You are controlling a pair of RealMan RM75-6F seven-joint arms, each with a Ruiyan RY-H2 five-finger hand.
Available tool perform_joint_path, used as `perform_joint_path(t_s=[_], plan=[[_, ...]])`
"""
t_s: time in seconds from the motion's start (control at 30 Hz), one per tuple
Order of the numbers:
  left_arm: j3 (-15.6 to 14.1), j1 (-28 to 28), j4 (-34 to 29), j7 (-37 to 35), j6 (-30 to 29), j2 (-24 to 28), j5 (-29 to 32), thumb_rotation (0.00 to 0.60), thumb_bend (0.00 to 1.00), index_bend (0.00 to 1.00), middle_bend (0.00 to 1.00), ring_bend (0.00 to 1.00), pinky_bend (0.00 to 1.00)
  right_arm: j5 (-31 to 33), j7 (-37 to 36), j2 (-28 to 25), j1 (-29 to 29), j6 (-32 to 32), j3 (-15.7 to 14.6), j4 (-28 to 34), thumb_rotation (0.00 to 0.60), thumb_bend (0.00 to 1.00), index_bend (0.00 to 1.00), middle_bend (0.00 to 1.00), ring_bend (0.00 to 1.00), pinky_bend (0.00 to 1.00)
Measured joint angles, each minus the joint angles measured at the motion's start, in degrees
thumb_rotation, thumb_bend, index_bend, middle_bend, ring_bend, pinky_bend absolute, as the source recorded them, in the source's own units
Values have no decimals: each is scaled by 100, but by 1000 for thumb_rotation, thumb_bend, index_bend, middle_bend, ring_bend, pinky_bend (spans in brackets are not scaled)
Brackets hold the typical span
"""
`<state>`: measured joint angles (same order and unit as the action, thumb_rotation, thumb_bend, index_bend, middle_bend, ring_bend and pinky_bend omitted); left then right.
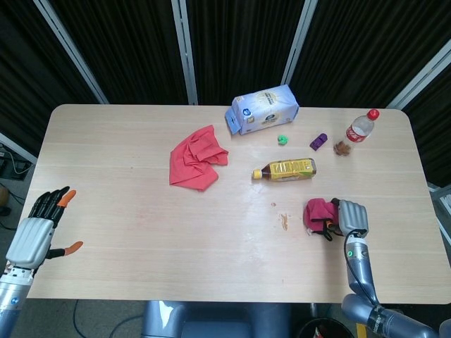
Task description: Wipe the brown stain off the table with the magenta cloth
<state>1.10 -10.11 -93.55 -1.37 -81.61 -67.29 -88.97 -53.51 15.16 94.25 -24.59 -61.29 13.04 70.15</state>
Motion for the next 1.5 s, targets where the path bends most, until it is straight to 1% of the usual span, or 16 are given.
perform_joint_path(t_s=[0.1, 0.23, 0.43, 0.6, 0.83, 1.27, 1.5], plan=[[0, 2, -7, 17, 3, -2, 11, 600, 0, 53, 0, 0, 0, -122, 14, 4, -9, -87, -6, 275, 600, 475, 768, 675, 602, 708], [15, 8, -18, 6, -2, 2, 49, 600, 0, 56, 0, 0, 0, -177, 280, 199, -110, -170, -15, 625, 600, 475, 769, 676, 603, 708], [16, 9, -31, -20, 2, 18, 56, 600, 0, 58, 0, 0, 0, -98, 654, 555, -261, -235, -29, 692, 600, 475, 769, 676, 603, 709], [12, 5, -36, -45, 20, 32, 63, 600, 0, 58, 0, 0, 0, -68, 891, 670, -336, -277, -47, 811, 600, 476, 770, 676, 603, 708], [14, 13, -51, -80, 11, 45, 68, 600, 0, 58, 0, 0, 0, 99, 1387, 747, -446, -341, -52, 537, 600, 477, 774, 675, 603, 708], [3, 9, -59, -48, 14, 39, 48, 600, 0, 58, 0, 0, 0, 382, 1499, 381, -299, -379, 8, 64, 600, 478, 776, 676, 603, 708], [-3, 8, -74, -29, 22, 35, 49, 600, 0, 58, 0, 0, 0, 542, 1544, 308, -284, -393, 137, -101, 600, 478, 776, 676, 603, 708]])
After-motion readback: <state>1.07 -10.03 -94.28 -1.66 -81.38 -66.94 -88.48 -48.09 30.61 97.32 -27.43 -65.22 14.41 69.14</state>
